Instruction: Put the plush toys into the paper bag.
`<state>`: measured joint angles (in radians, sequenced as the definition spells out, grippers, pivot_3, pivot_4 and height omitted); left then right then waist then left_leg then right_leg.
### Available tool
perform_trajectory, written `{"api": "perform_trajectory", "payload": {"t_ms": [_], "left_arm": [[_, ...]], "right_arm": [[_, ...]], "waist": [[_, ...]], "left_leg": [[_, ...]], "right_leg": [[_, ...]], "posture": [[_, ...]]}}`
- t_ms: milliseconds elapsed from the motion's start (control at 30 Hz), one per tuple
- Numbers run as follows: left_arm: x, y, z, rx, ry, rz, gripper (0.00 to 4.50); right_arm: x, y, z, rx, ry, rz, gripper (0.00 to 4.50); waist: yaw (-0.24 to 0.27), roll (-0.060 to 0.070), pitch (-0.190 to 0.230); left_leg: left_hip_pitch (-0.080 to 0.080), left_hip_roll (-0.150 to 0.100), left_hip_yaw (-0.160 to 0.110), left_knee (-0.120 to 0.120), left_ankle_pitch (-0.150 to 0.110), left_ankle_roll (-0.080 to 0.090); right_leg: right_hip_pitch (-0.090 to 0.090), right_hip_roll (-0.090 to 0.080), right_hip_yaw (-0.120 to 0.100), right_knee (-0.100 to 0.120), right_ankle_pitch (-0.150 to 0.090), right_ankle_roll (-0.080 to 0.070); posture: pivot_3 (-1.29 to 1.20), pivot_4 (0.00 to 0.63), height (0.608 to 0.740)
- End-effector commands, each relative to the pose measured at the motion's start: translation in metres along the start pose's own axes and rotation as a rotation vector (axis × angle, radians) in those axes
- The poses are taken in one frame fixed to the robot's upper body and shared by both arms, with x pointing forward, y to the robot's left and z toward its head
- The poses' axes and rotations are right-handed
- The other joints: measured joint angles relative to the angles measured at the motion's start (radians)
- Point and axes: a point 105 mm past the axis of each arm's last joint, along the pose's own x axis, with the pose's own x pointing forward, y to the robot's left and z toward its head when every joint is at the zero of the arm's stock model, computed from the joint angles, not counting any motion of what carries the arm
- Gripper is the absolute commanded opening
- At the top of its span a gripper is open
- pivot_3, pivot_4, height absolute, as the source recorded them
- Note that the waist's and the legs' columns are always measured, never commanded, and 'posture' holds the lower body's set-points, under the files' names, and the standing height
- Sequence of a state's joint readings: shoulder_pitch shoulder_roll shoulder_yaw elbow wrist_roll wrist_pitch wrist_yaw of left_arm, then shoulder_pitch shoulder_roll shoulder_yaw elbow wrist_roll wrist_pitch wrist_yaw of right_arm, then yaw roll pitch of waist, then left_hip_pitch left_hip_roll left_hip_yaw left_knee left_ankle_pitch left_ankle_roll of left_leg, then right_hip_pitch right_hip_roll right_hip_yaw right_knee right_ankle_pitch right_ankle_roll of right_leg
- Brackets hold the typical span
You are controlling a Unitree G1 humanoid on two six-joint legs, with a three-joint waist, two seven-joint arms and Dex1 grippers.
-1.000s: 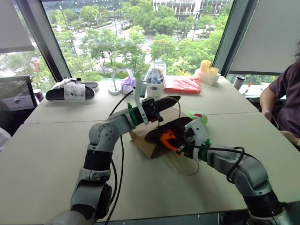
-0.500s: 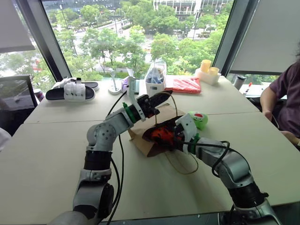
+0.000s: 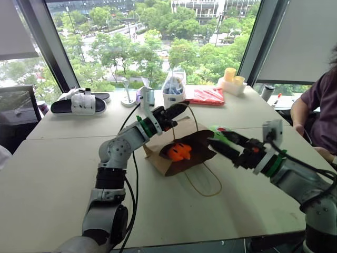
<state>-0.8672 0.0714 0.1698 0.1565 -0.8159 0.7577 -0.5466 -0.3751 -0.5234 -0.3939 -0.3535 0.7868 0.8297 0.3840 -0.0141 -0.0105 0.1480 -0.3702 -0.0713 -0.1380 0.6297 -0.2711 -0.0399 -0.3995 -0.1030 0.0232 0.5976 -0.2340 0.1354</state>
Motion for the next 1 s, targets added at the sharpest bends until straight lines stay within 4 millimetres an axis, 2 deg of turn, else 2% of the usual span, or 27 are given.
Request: {"api": "perform_trajectory", "payload": {"t_ms": [33,133,233,300,400,467,533,733,800,900,933,1000], "left_arm": [[0.004,-0.011,0.007,0.035,-0.014,-0.042,0.00],[0.004,-0.010,0.008,0.037,-0.018,-0.035,0.00],[0.002,-0.009,0.011,0.045,-0.029,-0.019,0.00],[-0.001,-0.009,0.012,0.051,-0.033,-0.009,0.00],[-0.005,-0.007,0.012,0.059,-0.039,0.008,0.00],[-0.009,-0.005,0.014,0.070,-0.045,0.021,0.00],[-0.012,-0.004,0.015,0.074,-0.053,0.034,0.00],[-0.011,-0.003,0.018,0.064,-0.071,0.037,0.00],[-0.008,-0.004,0.019,0.056,-0.080,0.032,0.00],[-0.004,-0.006,0.022,0.051,-0.090,0.024,0.00],[-0.004,-0.006,0.022,0.051,-0.091,0.023,0.00],[-0.002,-0.006,0.024,0.043,-0.098,0.016,0.00]], "right_arm": [[0.021,-0.046,-0.007,-0.147,0.038,-0.245,4.43],[0.047,-0.066,-0.022,-0.211,0.099,-0.329,4.43],[0.082,-0.086,-0.048,-0.254,0.215,-0.433,4.43],[0.096,-0.091,-0.064,-0.254,0.276,-0.442,4.43],[0.103,-0.095,-0.083,-0.253,0.343,-0.448,4.43],[0.102,-0.098,-0.095,-0.276,0.396,-0.451,3.92],[0.102,-0.099,-0.098,-0.290,0.410,-0.452,3.12],[0.101,-0.103,-0.093,-0.320,0.390,-0.467,0.12],[0.101,-0.104,-0.084,-0.334,0.347,-0.453,0.05],[0.092,-0.112,-0.052,-0.384,0.226,-0.476,0.05],[0.090,-0.111,-0.047,-0.393,0.207,-0.474,0.05],[0.074,-0.104,-0.021,-0.404,0.121,-0.439,0.05]], "waist": [[-0.001,0.000,0.000],[-0.003,0.001,0.000],[-0.007,0.001,0.000],[-0.008,0.001,0.000],[-0.002,0.001,0.000],[0.001,0.001,0.000],[-0.001,0.001,0.000],[-0.004,0.001,0.000],[-0.004,0.001,0.000],[0.001,0.001,0.000],[0.000,0.001,0.000],[-0.003,0.001,0.000]], "left_leg": [[0.000,0.000,0.000,0.000,0.000,0.000],[0.000,0.000,0.000,-0.001,0.000,-0.001],[-0.002,0.000,0.002,-0.002,0.004,-0.007],[-0.003,0.000,0.002,-0.003,0.005,-0.008],[-0.003,0.000,0.001,-0.004,0.005,-0.008],[-0.004,0.000,0.000,-0.004,0.005,-0.008],[-0.004,-0.001,0.000,-0.004,0.005,-0.008],[-0.003,-0.001,0.000,-0.004,0.005,-0.009],[-0.003,-0.001,0.000,-0.003,0.005,-0.009],[-0.004,-0.001,-0.001,-0.002,0.005,-0.009],[-0.004,-0.001,-0.001,-0.003,0.005,-0.009],[-0.004,-0.001,0.000,-0.003,0.005,-0.009]], "right_leg": [[0.000,0.000,0.000,0.000,0.000,0.000],[-0.002,0.000,0.000,0.001,0.000,0.000],[-0.005,0.000,0.002,0.001,0.000,0.000],[-0.006,0.000,0.002,0.001,0.000,0.000],[-0.006,0.000,0.002,0.000,0.000,-0.001],[-0.006,0.000,0.002,0.000,0.000,-0.001],[-0.005,-0.001,0.002,-0.001,0.000,-0.001],[-0.005,0.000,0.002,0.000,0.000,-0.001],[-0.005,0.000,0.002,0.000,0.000,-0.001],[-0.004,0.000,0.002,0.000,0.000,0.000],[-0.004,0.000,0.002,0.000,0.000,0.000],[-0.005,0.000,0.002,0.000,0.000,0.000]], "posture": [[0.00,0.150,0.740],[0.00,0.150,0.740],[0.00,0.150,0.740],[0.00,0.150,0.740],[0.00,0.150,0.740],[0.00,0.150,0.740],[0.00,0.150,0.740],[0.00,0.150,0.740],[0.00,0.150,0.740],[0.00,0.150,0.740],[0.00,0.150,0.740],[0.00,0.150,0.740]]}}
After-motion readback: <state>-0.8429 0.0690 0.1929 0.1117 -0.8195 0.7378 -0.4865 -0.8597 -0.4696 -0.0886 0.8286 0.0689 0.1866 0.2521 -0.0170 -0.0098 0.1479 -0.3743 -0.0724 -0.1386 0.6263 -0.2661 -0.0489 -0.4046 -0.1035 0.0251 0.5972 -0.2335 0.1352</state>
